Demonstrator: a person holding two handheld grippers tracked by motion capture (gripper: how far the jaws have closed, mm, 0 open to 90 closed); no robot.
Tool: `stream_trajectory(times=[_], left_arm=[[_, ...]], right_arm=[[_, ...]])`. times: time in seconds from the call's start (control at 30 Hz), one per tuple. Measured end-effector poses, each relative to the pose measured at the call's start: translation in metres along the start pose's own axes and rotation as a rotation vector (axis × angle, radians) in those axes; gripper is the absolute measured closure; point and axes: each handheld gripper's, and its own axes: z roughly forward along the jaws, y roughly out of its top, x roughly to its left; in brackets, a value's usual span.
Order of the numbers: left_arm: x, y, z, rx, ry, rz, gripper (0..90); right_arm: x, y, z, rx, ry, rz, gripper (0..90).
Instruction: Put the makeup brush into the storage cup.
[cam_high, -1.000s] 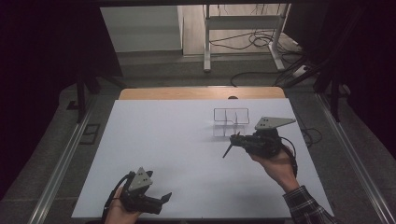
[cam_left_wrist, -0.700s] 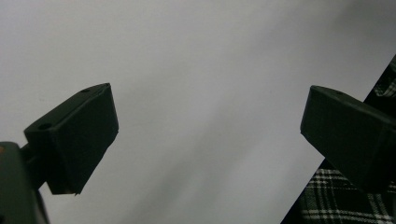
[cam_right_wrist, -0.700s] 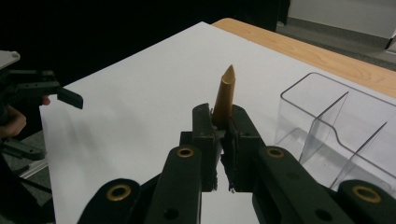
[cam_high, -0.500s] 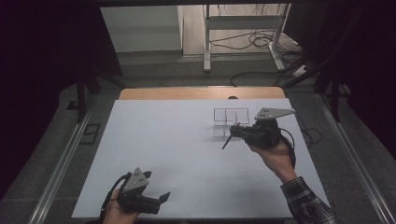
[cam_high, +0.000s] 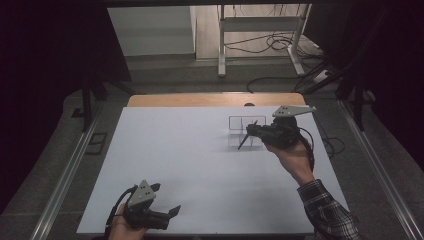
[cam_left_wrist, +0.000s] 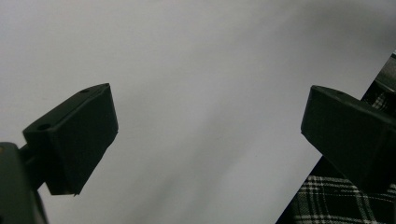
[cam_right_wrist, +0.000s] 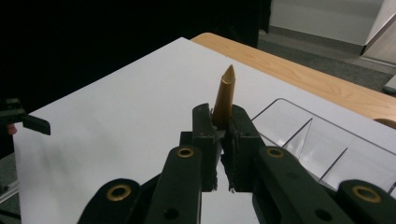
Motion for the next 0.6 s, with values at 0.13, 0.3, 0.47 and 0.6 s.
stream_trajectory(times=[0.13, 0.3, 0.47, 0.6], left_arm=[[0.000, 0.000, 0.000, -0.001, 0.012, 0.008, 3.7], [0.002, -0.001, 0.000, -0.001, 0.036, 0.010, 3.3], [0.003, -0.001, 0.000, -0.004, 0.044, 0.013, 2.8], [0.003, -0.001, -0.001, -0.004, 0.046, 0.014, 2.5]], right_arm=[[-0.004, 0.005, 0.002, -0.007, -0.014, -0.001, 83.1], [-0.008, 0.011, 0.004, -0.019, -0.030, 0.004, 83.1], [-0.012, 0.017, 0.008, -0.027, -0.045, 0.001, 83.1], [-0.014, 0.022, 0.011, -0.031, -0.061, -0.004, 83.2]])
